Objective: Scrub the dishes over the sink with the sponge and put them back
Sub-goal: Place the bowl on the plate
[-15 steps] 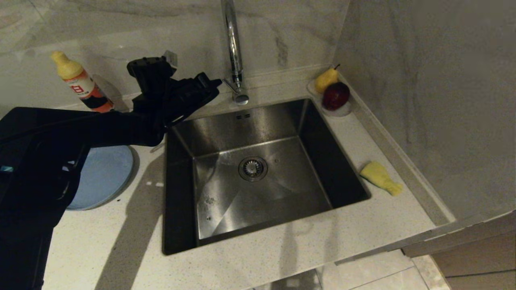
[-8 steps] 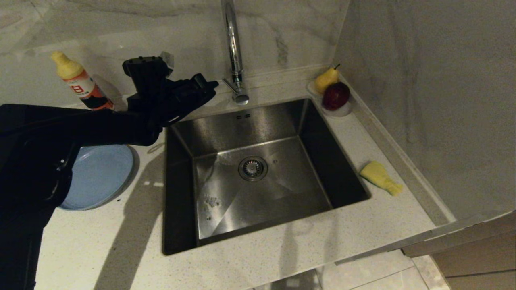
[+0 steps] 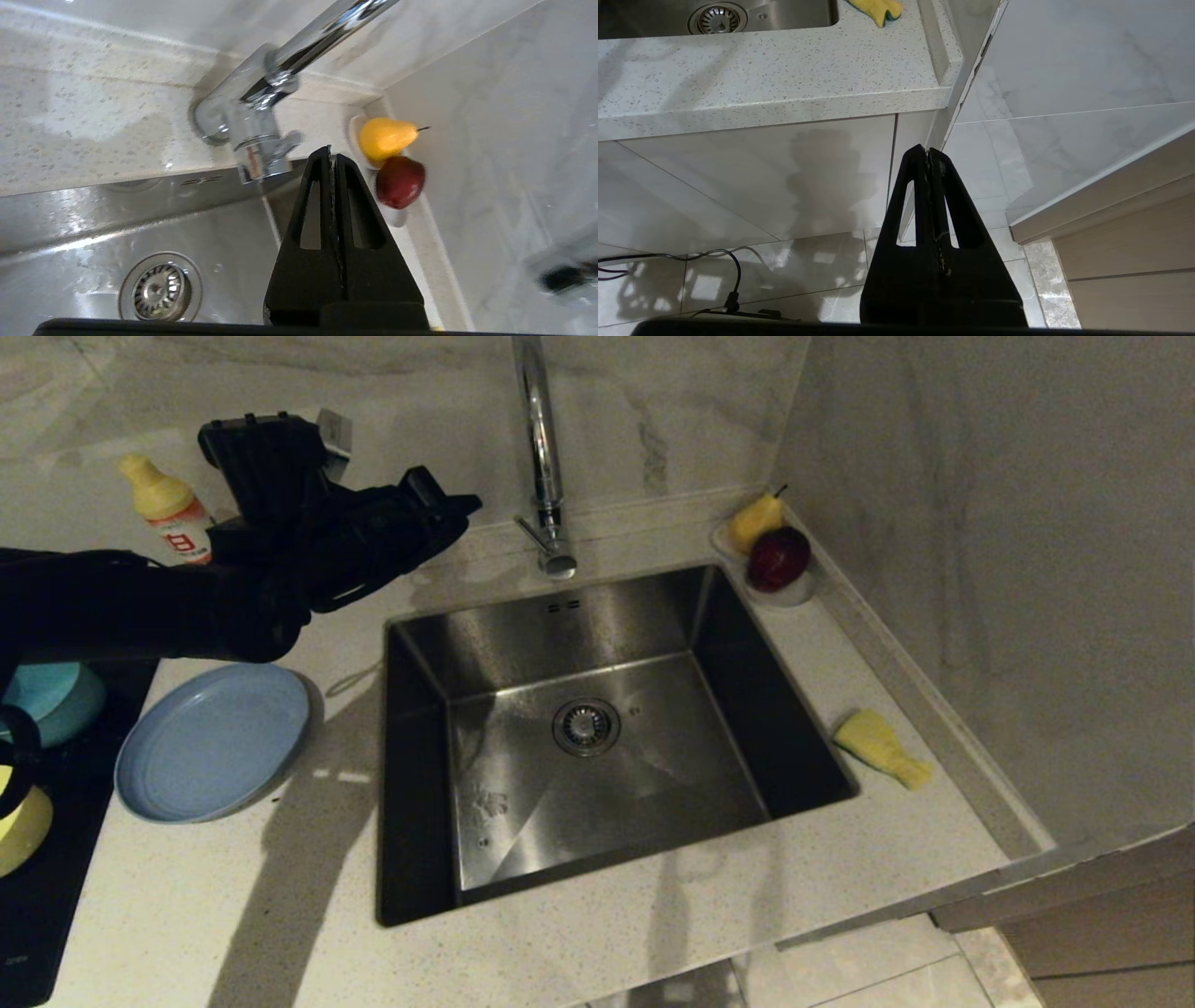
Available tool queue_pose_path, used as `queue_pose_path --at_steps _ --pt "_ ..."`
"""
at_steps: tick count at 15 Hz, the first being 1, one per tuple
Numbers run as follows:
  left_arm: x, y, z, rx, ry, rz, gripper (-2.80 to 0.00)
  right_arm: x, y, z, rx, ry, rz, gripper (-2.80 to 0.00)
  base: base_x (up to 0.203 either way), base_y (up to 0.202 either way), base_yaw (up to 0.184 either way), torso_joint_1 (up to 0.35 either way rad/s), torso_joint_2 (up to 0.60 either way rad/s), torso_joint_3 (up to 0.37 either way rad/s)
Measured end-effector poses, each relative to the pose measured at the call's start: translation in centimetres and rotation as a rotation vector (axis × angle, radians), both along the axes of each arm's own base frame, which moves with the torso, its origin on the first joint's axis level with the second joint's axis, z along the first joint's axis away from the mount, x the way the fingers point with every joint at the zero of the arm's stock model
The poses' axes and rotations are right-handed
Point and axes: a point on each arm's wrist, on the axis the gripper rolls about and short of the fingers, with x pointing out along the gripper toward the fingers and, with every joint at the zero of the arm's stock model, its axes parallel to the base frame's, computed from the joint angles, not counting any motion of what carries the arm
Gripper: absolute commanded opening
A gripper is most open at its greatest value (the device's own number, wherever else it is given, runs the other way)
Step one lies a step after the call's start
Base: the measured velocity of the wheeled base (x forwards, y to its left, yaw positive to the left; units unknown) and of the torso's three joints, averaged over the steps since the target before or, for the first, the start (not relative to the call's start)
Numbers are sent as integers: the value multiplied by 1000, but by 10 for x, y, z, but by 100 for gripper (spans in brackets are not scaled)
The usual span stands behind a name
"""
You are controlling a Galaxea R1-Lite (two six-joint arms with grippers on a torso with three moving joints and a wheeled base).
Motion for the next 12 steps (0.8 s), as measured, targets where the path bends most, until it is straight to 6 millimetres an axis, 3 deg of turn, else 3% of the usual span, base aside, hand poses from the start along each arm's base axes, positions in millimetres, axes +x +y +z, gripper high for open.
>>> queue_pose_path --at_steps 4,12 --pt "3 -15 -2 -2 -4 -32 -280 0 0 0 0 0 0 -280 0 0 0 0 0 0" --pt "42 -41 -26 -5 -25 -27 -280 0 0 0 0 0 -1 -280 0 0 0 0 0 0"
